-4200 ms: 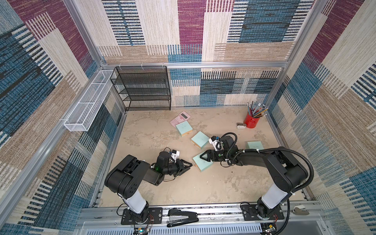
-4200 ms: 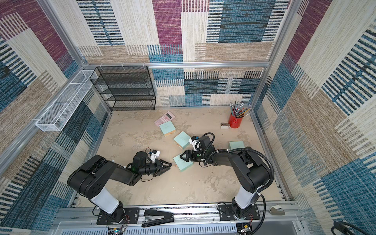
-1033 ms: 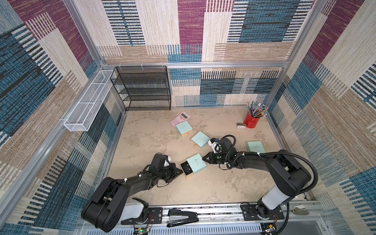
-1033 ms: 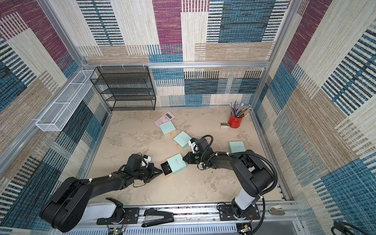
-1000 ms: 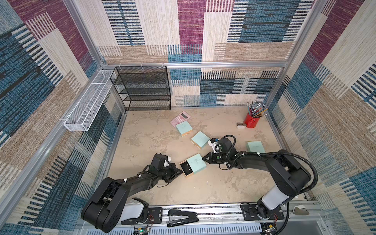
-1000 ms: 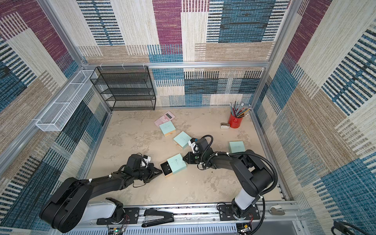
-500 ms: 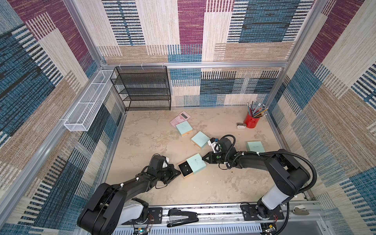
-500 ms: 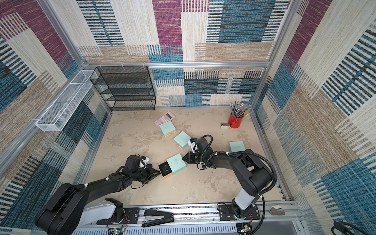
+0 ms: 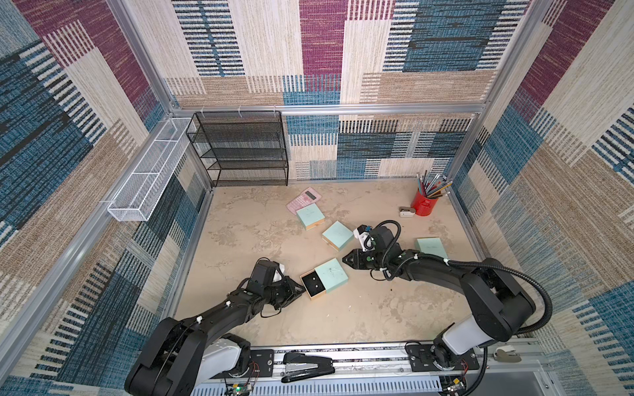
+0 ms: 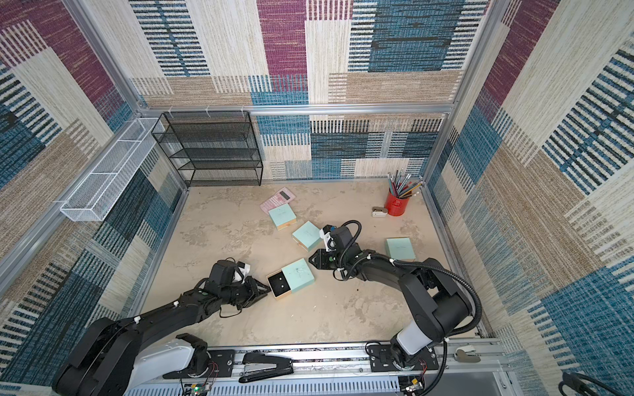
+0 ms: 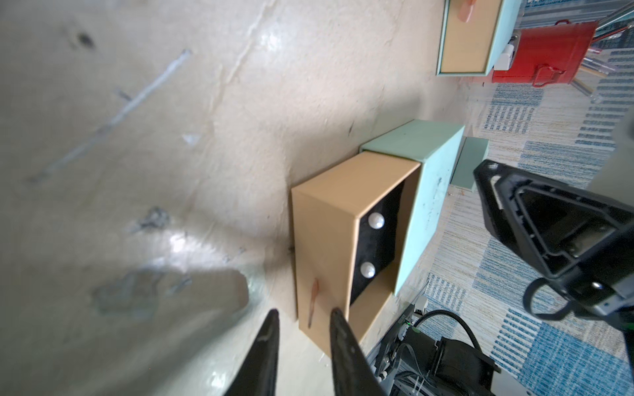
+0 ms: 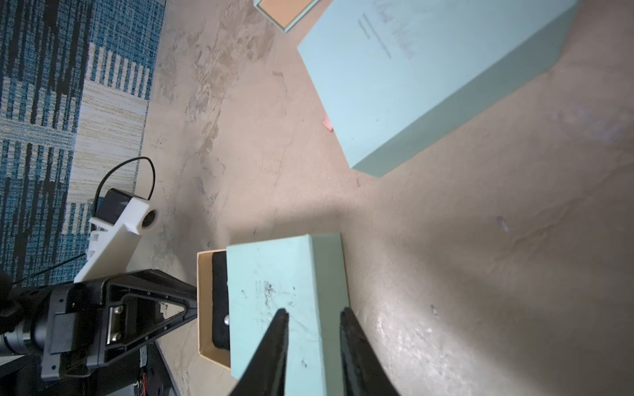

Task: Take out the earrings from the drawer-style jewelry box
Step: Open the drawer in the jewelry box, then pick up the earring from the drawer.

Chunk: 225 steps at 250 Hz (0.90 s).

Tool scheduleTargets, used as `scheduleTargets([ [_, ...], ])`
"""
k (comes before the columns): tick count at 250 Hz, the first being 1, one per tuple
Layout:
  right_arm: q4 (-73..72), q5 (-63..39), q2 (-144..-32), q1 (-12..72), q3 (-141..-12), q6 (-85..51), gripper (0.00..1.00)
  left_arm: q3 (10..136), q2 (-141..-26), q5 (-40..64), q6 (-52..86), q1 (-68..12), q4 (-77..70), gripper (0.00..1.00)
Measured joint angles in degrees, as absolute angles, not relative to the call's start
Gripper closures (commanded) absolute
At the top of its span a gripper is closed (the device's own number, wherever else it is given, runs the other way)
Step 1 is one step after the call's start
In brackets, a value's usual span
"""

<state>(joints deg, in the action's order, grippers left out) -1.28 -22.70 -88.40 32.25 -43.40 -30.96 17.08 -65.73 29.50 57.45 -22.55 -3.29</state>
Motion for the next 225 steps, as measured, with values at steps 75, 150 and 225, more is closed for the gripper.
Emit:
scheduleTargets([
  [75,4.6,-19.0,-78.2,32.2,-46.0,-30.9,0.33,27.0,-55.9,23.7,52.2,-22.6,15.1,0.67],
  [150,10.3,-13.3,-64.9,32.2,-46.5,-28.6,0.00,45.5,-67.4,19.2,39.1,-31.7,29.1,0.65],
  [225,14.2,-13.2,-53.9,32.2,-41.5,-29.4,0.01,54.0,-82.2,13.0,34.5,-37.2,31.6,0.72],
])
